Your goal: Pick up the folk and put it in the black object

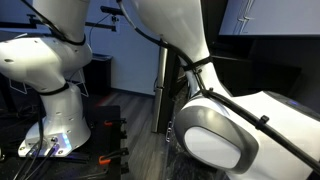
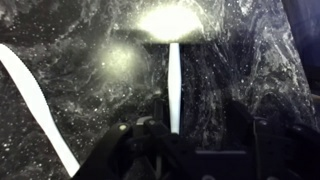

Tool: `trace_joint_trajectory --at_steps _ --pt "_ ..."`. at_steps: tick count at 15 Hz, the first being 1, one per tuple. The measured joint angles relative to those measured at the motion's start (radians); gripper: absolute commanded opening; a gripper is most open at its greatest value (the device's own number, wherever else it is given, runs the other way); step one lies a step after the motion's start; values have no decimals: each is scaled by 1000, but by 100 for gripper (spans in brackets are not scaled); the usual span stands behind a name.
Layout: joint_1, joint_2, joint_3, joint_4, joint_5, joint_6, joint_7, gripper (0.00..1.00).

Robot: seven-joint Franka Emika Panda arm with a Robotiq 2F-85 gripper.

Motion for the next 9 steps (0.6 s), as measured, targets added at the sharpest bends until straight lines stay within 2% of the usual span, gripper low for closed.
trace_joint_trajectory --at_steps 2,5,7,9 --pt "-1 20 0 16 0 -2 2 29" --pt "1 24 0 33 -5 -2 6 4" --pt "4 24 -1 34 -8 -2 18 0" --pt "9 23 -1 34 -16 -1 46 3"
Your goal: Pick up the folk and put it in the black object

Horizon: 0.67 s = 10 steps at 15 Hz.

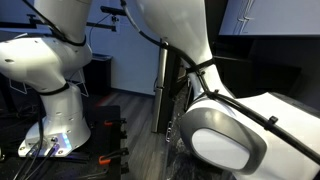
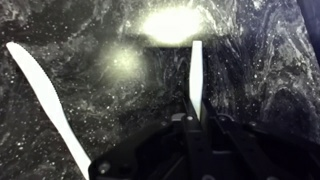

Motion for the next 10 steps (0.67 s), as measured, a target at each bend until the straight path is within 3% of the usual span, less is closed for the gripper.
trace_joint_trajectory --at_steps 10 --pt "61 -3 -56 2 -13 -48 478 3"
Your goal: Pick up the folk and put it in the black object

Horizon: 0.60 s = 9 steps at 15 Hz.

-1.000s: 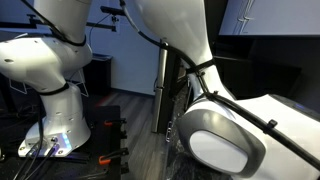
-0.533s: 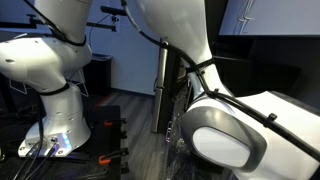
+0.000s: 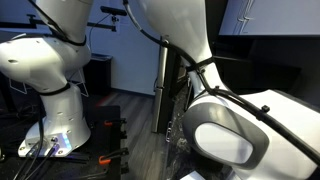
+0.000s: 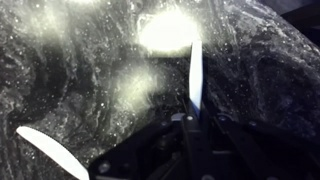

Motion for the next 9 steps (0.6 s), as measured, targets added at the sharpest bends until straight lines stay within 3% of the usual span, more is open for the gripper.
trace_joint_trajectory --at_steps 1,3,4,9 --pt "-3 0 3 0 -5 -3 3 11" --pt "-6 2 8 0 -5 -3 3 11" --pt "-6 3 8 0 -5 -3 3 3" --pt "-21 3 18 0 44 -3 44 3"
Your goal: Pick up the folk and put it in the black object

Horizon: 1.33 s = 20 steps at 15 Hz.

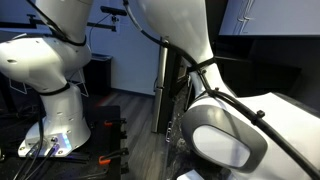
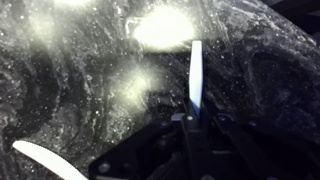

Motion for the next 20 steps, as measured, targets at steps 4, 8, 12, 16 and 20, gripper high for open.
trace_joint_trajectory --at_steps 4,8,12,16,20 --pt "-49 1 26 19 132 -25 63 3" --pt "-98 10 41 58 233 -64 155 3" --pt "-117 27 51 100 249 -87 202 11" --pt "-118 32 55 103 249 -88 202 3" --pt "-126 32 62 104 295 -87 310 3"
